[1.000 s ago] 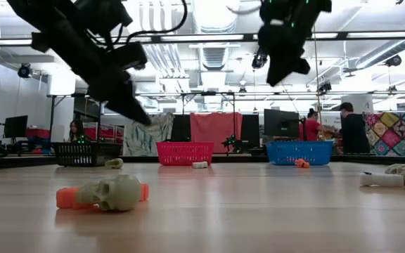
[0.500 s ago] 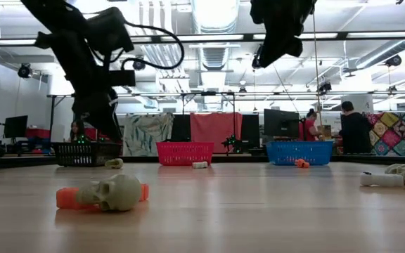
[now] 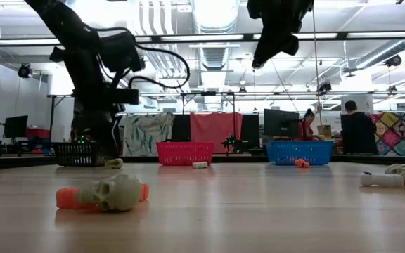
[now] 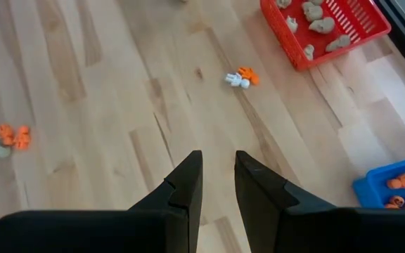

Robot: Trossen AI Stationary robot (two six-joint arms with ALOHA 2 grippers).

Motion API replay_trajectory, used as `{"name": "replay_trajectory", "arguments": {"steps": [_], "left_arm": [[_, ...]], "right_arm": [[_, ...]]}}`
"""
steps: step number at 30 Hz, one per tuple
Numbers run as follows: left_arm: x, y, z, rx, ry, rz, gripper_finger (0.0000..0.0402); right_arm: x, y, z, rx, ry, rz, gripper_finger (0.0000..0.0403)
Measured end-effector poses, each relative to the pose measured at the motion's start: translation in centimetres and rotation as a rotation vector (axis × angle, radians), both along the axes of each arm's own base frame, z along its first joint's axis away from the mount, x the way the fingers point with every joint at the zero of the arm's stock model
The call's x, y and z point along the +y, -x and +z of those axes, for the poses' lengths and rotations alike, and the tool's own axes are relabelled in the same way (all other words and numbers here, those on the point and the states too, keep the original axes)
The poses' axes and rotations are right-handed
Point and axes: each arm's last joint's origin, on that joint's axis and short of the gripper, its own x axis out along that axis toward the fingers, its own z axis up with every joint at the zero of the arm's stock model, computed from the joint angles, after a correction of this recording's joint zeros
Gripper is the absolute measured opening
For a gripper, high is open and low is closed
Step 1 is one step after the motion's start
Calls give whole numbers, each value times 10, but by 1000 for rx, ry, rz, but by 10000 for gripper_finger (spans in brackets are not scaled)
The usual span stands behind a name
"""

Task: Sort Halloween decoration
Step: Put the white skull toy into the red bin

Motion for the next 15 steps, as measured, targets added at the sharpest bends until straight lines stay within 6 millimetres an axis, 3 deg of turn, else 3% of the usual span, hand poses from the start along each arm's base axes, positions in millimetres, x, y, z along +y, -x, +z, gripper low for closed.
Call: {"name": "replay_trajectory", "arguments": {"steps": [15], "left_arm": [[8, -7, -21, 65, -3, 3, 175]], "right_arm": [[0, 0, -2, 5, 0, 0, 73]]}}
